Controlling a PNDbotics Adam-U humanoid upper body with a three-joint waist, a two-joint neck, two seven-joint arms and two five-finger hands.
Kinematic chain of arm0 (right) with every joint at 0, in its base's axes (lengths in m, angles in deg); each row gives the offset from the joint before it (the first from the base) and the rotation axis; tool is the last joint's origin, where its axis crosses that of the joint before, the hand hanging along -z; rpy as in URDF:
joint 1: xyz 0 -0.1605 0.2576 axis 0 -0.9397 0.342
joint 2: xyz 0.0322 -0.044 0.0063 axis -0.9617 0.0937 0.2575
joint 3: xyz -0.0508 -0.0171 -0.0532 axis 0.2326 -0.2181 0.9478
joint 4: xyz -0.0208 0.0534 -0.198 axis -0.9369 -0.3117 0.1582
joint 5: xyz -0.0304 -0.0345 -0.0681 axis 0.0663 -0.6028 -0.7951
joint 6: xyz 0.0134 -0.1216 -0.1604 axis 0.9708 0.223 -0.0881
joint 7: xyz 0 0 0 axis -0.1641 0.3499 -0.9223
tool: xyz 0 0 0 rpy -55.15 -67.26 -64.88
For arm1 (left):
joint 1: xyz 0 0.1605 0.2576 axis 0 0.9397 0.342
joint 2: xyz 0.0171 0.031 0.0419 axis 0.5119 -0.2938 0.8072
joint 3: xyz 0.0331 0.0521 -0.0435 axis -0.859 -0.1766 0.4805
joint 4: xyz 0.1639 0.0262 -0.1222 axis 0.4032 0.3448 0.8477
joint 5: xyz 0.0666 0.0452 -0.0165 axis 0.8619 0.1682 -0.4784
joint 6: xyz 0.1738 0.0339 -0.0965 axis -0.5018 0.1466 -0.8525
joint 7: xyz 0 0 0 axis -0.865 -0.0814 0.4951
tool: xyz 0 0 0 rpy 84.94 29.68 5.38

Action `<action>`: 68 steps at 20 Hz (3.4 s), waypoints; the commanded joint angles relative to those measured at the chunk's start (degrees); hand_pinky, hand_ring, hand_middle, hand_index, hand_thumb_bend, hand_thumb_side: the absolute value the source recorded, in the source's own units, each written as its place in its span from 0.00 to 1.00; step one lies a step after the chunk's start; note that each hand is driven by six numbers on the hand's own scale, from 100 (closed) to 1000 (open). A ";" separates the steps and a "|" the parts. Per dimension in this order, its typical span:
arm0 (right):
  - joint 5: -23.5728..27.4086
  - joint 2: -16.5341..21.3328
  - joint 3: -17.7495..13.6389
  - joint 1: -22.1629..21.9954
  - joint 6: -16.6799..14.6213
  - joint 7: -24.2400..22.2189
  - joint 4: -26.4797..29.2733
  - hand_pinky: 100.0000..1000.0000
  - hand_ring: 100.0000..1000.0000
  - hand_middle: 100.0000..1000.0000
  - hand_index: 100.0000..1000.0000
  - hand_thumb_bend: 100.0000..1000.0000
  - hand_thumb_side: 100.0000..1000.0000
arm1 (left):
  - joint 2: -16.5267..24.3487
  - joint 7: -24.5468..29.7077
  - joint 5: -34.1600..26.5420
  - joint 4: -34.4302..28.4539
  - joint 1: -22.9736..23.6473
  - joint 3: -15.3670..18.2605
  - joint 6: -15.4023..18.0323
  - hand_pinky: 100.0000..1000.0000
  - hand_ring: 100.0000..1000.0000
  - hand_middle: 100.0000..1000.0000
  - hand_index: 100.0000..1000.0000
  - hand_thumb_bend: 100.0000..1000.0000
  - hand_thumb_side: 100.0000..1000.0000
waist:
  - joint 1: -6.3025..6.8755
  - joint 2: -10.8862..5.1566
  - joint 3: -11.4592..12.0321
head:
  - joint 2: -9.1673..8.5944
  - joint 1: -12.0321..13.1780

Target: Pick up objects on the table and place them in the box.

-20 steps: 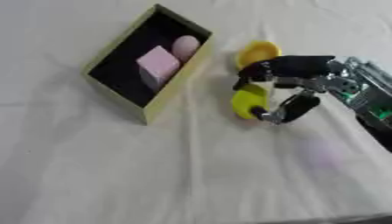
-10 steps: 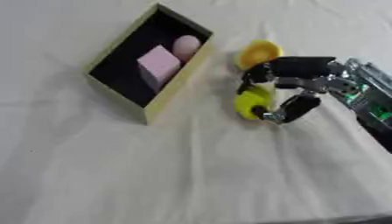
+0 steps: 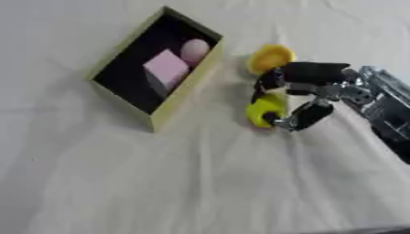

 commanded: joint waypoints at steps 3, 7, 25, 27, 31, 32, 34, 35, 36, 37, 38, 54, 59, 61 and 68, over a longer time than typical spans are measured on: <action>-2.69 1.19 0.25 0.33 -0.44 2.74 0.27 0.79 0.79 0.50 0.68 0.00 0.00 | 0.58 0.31 -0.27 -0.91 -0.45 0.14 0.01 0.71 0.73 0.69 0.88 0.07 0.52 | 0.08 -1.01 -0.02 | -0.52 -0.14; -4.45 1.48 0.12 0.33 -0.95 5.46 1.56 0.78 0.77 0.48 0.65 0.00 0.00 | 0.59 0.37 -0.31 -0.91 -0.44 0.10 0.00 0.71 0.73 0.69 0.88 0.07 0.52 | 0.05 -1.07 0.01 | -0.46 -0.14; -0.51 2.43 -2.68 6.01 1.72 10.48 13.56 0.77 0.75 0.45 0.61 0.00 0.00 | 0.56 0.65 -0.42 -0.91 -0.76 -0.09 0.15 0.71 0.73 0.69 0.88 0.07 0.52 | -0.35 -1.35 0.37 | -0.41 -0.49; -0.51 0.11 -2.35 9.08 2.07 9.74 11.85 0.77 0.75 0.45 0.61 0.00 0.00 | 0.48 0.73 -0.50 -0.91 -0.85 -0.16 0.18 0.71 0.73 0.69 0.88 0.06 0.52 | -0.23 -1.33 0.50 | -0.38 -0.82; -0.93 -5.32 -2.23 15.25 2.11 8.72 7.38 0.77 0.74 0.45 0.61 0.00 0.00 | 0.42 0.61 -0.67 -0.91 -0.95 -0.14 0.33 0.71 0.73 0.68 0.88 0.07 0.51 | -0.12 -1.33 0.72 | -0.35 -1.54; -1.32 -6.85 -2.30 16.68 2.09 8.61 6.02 0.77 0.74 0.45 0.61 0.00 0.00 | 0.37 0.53 -0.72 -0.91 -1.04 -0.14 0.40 0.71 0.73 0.69 0.88 0.07 0.51 | -0.09 -1.34 0.79 | -0.41 -1.77; -2.99 -10.08 -2.54 19.44 1.55 8.52 2.58 0.77 0.74 0.45 0.61 0.00 0.00 | 0.23 0.43 -0.84 -0.91 -1.32 -0.23 0.64 0.71 0.73 0.69 0.88 0.08 0.50 | -0.04 -1.38 1.00 | -0.47 -2.27; -4.25 -11.80 -2.78 20.65 1.32 8.69 0.40 0.76 0.73 0.45 0.61 0.00 0.00 | 0.17 0.32 -0.89 -0.91 -1.42 -0.27 0.78 0.71 0.73 0.69 0.88 0.08 0.49 | -0.03 -1.39 1.10 | -0.49 -2.48; -5.63 -13.35 -3.02 21.66 0.87 9.07 -1.89 0.76 0.73 0.45 0.61 0.00 0.00 | 0.10 0.16 -0.94 -0.91 -1.48 -0.32 0.90 0.71 0.73 0.69 0.88 0.09 0.49 | -0.03 -1.38 1.17 | -0.51 -2.61; -7.07 -14.90 -3.36 22.58 0.34 9.55 -4.31 0.76 0.74 0.45 0.61 0.00 0.00 | -0.01 -0.04 -1.01 -0.91 -1.60 -0.38 1.03 0.71 0.73 0.69 0.88 0.09 0.49 | -0.07 -1.33 1.35 | -0.54 -2.80; -8.51 -16.29 -3.77 23.36 -0.35 10.12 -6.84 0.77 0.74 0.45 0.61 0.00 0.00 | -0.11 -0.23 -1.08 -0.91 -1.76 -0.47 1.16 0.71 0.73 0.69 0.88 0.09 0.48 | -0.14 -1.24 1.55 | -0.55 -2.96; -23.94 -27.09 -8.24 25.43 -7.83 17.94 -29.04 0.77 0.75 0.45 0.61 0.00 0.00 | -1.04 -0.33 -1.70 -0.91 -3.59 -1.21 1.74 0.71 0.73 0.69 0.87 0.09 0.49 | -0.89 0.22 3.92 | -2.14 -5.21; -26.81 -28.44 -8.55 24.90 -8.72 20.73 -31.09 0.78 0.80 0.54 0.69 0.00 0.00 | -1.26 -0.18 -1.80 -0.91 -3.60 -1.25 1.67 0.71 0.73 0.69 0.87 0.09 0.49 | -0.91 0.25 3.96 | -2.72 -6.27; -27.07 -28.31 -8.65 25.04 -8.24 21.86 -30.76 0.81 0.85 0.65 0.77 0.01 0.00 | -1.27 -0.12 -1.82 -0.91 -3.51 -1.25 1.61 0.71 0.73 0.69 0.87 0.09 0.49 | -0.92 0.21 3.89 | -2.79 -6.46; -30.64 -26.99 -8.64 25.52 -7.56 22.50 -25.70 0.84 0.91 0.78 0.85 0.33 0.11 | -1.28 0.01 -1.88 -0.91 -3.11 -1.27 1.40 0.71 0.73 0.69 0.87 0.08 0.50 | -0.82 -0.04 3.50 | -2.61 -6.34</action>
